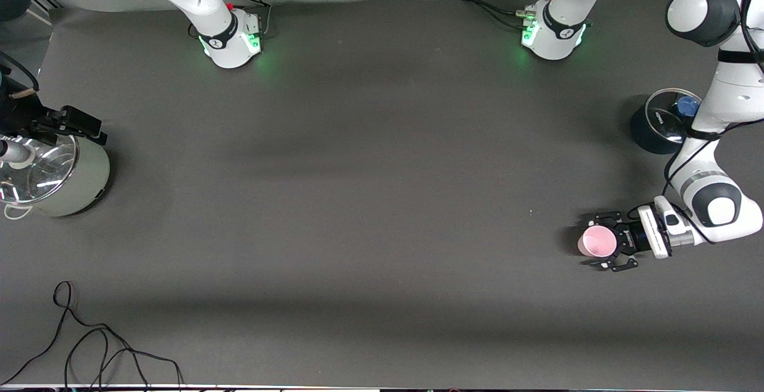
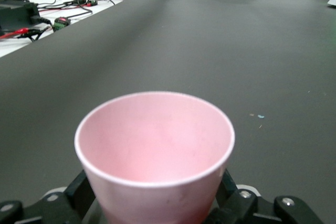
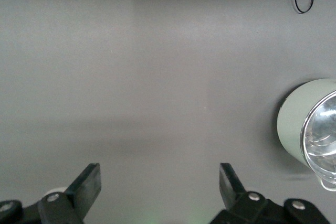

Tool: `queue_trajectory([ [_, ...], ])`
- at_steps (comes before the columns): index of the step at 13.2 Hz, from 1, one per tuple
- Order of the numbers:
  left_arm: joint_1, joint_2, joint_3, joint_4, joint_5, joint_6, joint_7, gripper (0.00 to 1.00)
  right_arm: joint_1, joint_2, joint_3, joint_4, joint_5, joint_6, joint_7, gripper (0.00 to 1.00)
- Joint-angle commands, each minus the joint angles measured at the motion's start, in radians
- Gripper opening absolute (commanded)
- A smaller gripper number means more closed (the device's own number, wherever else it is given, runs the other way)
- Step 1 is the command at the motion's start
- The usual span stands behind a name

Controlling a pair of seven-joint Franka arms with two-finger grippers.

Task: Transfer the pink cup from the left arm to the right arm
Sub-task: 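Close the left gripper around the pink cup's base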

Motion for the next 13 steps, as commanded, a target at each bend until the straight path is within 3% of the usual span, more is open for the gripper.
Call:
queue_trajectory([
  [1,-0.008,0.023,0.001,0.026,-0.024,0.009,0.035,0.69,0.008,-0.008,-0.003,0.0,-0.002,-0.012,0.007,1.0],
  [2,-0.008,0.023,-0.002,0.03,-0.024,0.011,0.052,0.19,0.008,-0.008,-0.003,0.0,-0.002,-0.012,0.007,1.0],
  [3,-0.008,0.024,-0.007,0.03,-0.03,0.011,0.061,0.0,0.008,-0.008,-0.003,0.0,-0.002,-0.012,0.007,1.0],
  [7,-0.02,0.018,-0.014,0.031,-0.04,0.008,0.054,0.0,0.008,-0.006,-0.003,-0.001,-0.002,-0.012,0.007,1.0],
  [10,-0.023,0.012,-0.095,0.057,-0.045,0.014,-0.038,0.0,0.008,-0.006,-0.003,-0.003,-0.002,-0.012,0.007,1.0],
  [13,-0.084,0.01,-0.206,0.121,-0.045,0.105,-0.243,0.0,0.008,-0.006,-0.003,-0.003,-0.002,-0.012,0.007,1.0],
])
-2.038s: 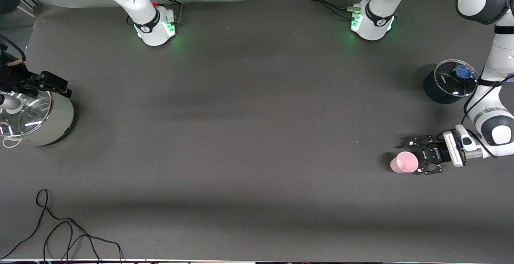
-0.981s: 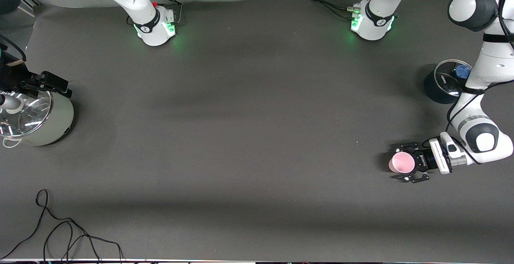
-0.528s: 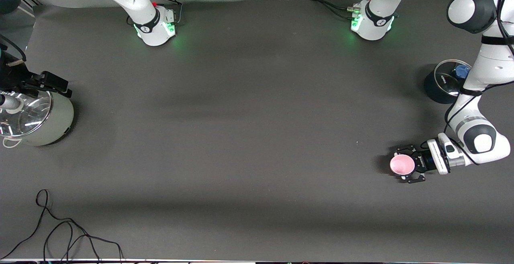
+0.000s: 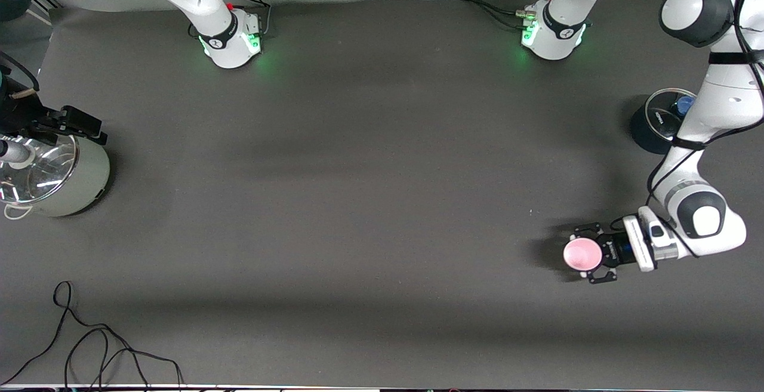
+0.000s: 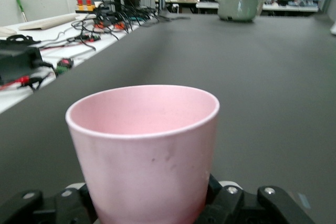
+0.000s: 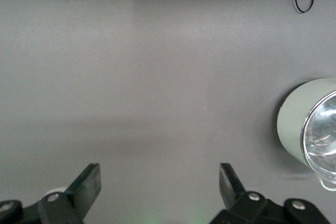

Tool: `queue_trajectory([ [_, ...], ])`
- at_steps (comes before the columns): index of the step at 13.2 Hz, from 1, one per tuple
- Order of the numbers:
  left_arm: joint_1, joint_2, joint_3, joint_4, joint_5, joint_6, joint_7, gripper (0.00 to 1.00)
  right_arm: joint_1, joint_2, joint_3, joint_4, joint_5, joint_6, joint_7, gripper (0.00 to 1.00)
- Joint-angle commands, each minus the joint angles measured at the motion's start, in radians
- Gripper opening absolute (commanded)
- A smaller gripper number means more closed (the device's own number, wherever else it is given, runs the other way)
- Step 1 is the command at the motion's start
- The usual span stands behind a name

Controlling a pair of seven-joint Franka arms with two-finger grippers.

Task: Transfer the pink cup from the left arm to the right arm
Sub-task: 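Lift the pink cup and carry it toward the table's middle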

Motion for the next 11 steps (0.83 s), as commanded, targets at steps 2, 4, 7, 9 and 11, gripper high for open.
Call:
queue_trajectory([
  [2,-0.116,-0.001,-0.126,0.098,-0.016,0.213,-0.271,0.0,0.008,-0.006,-0.003,-0.002,-0.002,-0.011,0.007,1.0],
  [4,-0.195,-0.001,-0.215,0.141,-0.016,0.427,-0.42,0.0,0.008,-0.006,-0.003,-0.002,-0.002,-0.011,0.008,1.0],
  [7,-0.349,-0.012,-0.234,0.227,-0.012,0.615,-0.682,0.0,0.008,-0.005,-0.003,-0.001,-0.002,-0.011,0.007,1.0],
  [9,-0.413,-0.024,-0.235,0.256,-0.009,0.712,-0.741,0.0,0.005,-0.005,-0.003,0.002,0.0,-0.011,0.008,1.0],
  [11,-0.485,-0.042,-0.232,0.292,-0.001,0.799,-0.756,0.0,0.005,-0.003,-0.003,0.005,0.0,-0.011,0.008,1.0],
])
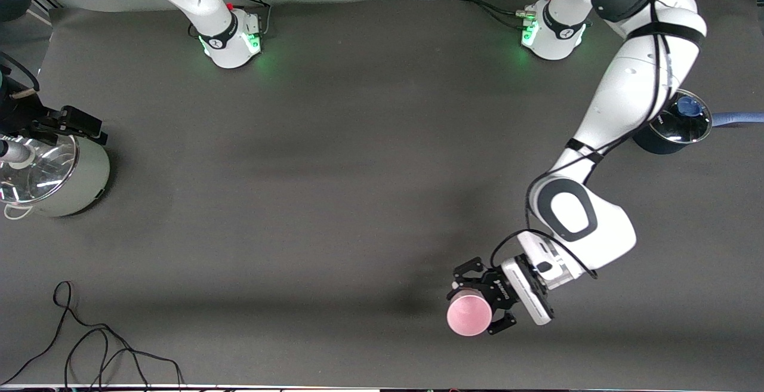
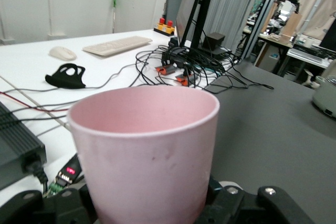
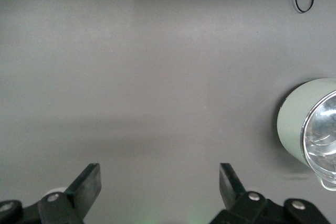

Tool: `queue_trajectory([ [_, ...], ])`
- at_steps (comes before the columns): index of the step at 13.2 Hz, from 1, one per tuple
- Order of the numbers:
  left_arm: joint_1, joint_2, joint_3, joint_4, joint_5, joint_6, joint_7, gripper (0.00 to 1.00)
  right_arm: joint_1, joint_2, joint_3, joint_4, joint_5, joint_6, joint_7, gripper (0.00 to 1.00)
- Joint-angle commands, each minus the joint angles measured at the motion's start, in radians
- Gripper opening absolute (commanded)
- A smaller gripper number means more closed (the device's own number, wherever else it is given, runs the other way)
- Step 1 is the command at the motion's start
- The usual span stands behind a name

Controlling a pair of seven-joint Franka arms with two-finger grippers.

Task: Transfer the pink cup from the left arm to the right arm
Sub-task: 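Lift the pink cup and carry it toward the table's middle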

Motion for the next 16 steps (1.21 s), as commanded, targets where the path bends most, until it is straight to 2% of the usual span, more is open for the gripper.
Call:
queue_trajectory([
  [1,-0.092,-0.023,0.023,0.044,0.0,0.105,-0.039,0.0,0.008,-0.003,-0.003,0.006,-0.002,-0.01,0.008,1.0],
  [5,-0.268,-0.012,0.061,0.079,0.046,0.321,-0.052,0.0,0.005,-0.002,-0.003,0.009,-0.002,-0.009,0.005,1.0],
  [9,-0.559,-0.013,0.218,0.075,0.051,0.611,-0.244,0.0,0.005,-0.002,-0.003,0.009,-0.002,-0.009,0.005,1.0],
  [10,-0.621,-0.013,0.256,0.072,0.049,0.65,-0.291,0.0,0.008,-0.002,-0.003,0.007,-0.002,-0.009,0.007,1.0],
  [13,-0.713,-0.015,0.322,0.081,0.054,0.672,-0.358,0.0,0.008,-0.003,-0.003,0.01,-0.002,-0.009,0.005,1.0],
  [16,-0.779,-0.015,0.333,0.124,0.054,0.673,-0.362,0.0,0.008,-0.005,-0.001,0.012,0.0,-0.009,0.005,1.0],
])
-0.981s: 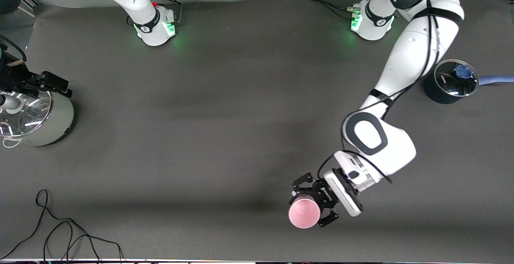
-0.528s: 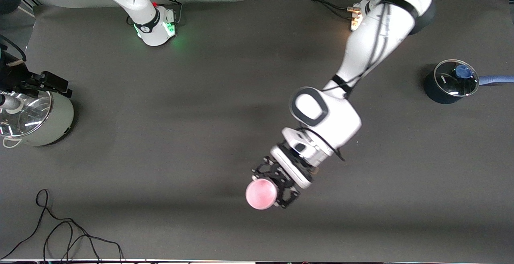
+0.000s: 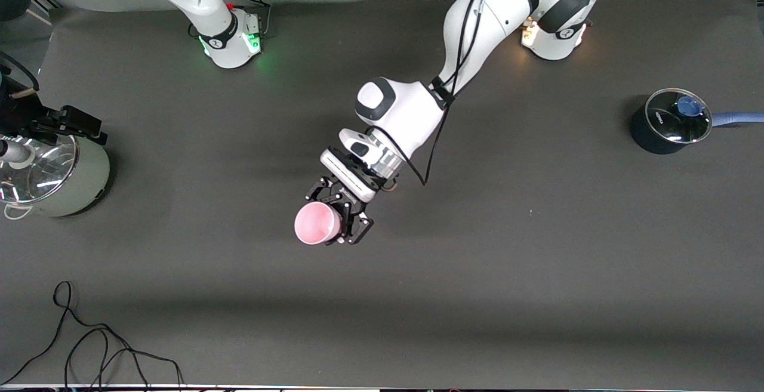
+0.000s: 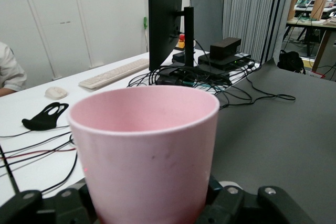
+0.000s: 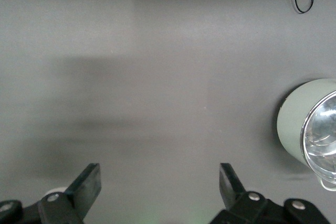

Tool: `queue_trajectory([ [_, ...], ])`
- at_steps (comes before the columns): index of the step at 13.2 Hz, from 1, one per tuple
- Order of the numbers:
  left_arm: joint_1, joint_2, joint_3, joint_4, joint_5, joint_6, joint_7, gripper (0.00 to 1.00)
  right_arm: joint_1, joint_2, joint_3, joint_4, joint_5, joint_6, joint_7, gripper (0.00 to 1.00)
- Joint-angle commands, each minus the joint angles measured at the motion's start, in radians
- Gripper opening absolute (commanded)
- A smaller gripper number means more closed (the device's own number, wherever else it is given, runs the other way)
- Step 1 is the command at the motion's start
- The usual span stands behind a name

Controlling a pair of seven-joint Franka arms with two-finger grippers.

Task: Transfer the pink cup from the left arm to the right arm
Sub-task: 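Lift the pink cup and carry it toward the table's middle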

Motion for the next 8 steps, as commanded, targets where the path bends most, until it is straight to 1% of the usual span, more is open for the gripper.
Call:
queue_trajectory([
  [1,-0.062,0.002,0.032,0.047,0.007,0.0,-0.033,0.0,0.009,-0.005,-0.001,0.013,0.0,-0.009,0.005,1.0],
  [5,-0.126,0.004,0.045,0.047,0.002,0.12,-0.035,0.0,0.053,-0.002,-0.001,0.028,0.003,0.004,0.011,1.0],
  [6,-0.13,0.004,0.045,0.049,0.001,0.12,-0.035,0.0,0.067,0.001,-0.001,0.036,0.003,0.007,0.014,1.0],
  [8,-0.146,0.005,0.082,0.058,0.001,0.12,-0.037,0.0,0.121,0.041,-0.001,0.097,0.004,0.007,0.021,1.0],
])
